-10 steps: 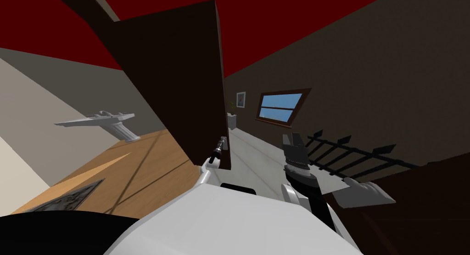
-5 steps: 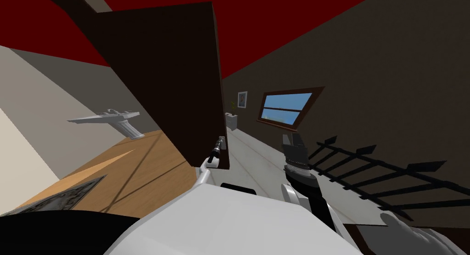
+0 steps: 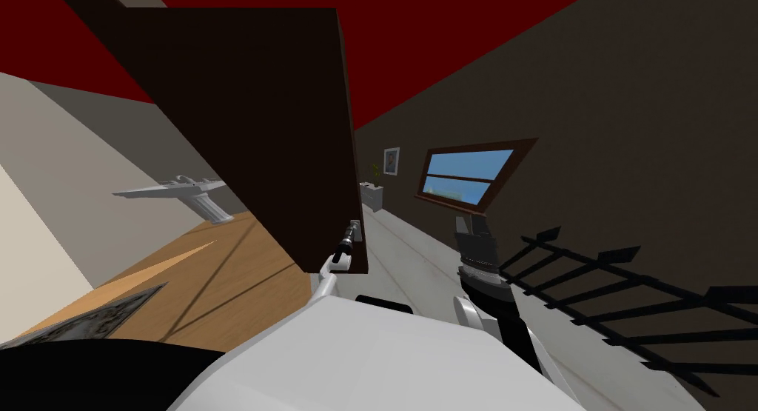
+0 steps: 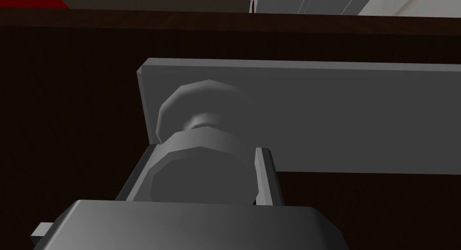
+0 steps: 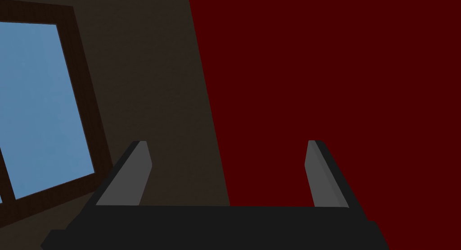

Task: Push the door open

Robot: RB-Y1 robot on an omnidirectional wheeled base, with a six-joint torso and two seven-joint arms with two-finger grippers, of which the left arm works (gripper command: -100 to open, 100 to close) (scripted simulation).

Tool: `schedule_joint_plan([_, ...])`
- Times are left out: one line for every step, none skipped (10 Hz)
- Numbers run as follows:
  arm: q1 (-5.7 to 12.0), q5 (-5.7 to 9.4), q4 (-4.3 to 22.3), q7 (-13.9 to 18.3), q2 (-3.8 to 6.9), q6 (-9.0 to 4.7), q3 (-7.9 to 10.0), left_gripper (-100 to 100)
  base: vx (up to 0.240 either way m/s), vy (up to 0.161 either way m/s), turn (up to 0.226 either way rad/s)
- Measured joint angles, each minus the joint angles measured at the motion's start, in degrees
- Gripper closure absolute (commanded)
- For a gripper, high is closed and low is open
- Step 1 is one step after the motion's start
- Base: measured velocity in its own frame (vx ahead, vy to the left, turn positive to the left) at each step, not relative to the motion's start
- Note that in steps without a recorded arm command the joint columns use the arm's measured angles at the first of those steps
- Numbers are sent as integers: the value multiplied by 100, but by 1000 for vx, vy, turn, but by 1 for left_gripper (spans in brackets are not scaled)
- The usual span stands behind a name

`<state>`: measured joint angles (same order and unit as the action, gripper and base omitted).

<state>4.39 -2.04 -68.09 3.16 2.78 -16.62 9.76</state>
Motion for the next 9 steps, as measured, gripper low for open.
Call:
schedule_joint_plan([18,7,41,-18,-6,-19,80,100,214,-69,45])
schedule_joint_plan([12,23,11,-17,15,3,142,100,199,-79,64])
schedule_joint_plan([9,34,-21,-22,18,11,213,100,193,-111,80])
schedule_joint_plan([9,38,-39,-48,5,4,300,100,196,-96,70])
schedule_joint_plan([-5,50,-34,-60,5,-18,375,100,179,-97,70])
schedule_joint_plan([-50,53,-95,-79,-24,-7,445,100,168,-72,72])
schedule_joint_plan([-70,60,-113,-89,-38,5,500,100,189,-72,50])
schedule_joint_plan([-68,68,-87,-99,-53,0,562,100,87,-29,36])
schedule_joint_plan([-64,73,-90,-98,-45,-6,583,100,123,-46,55])
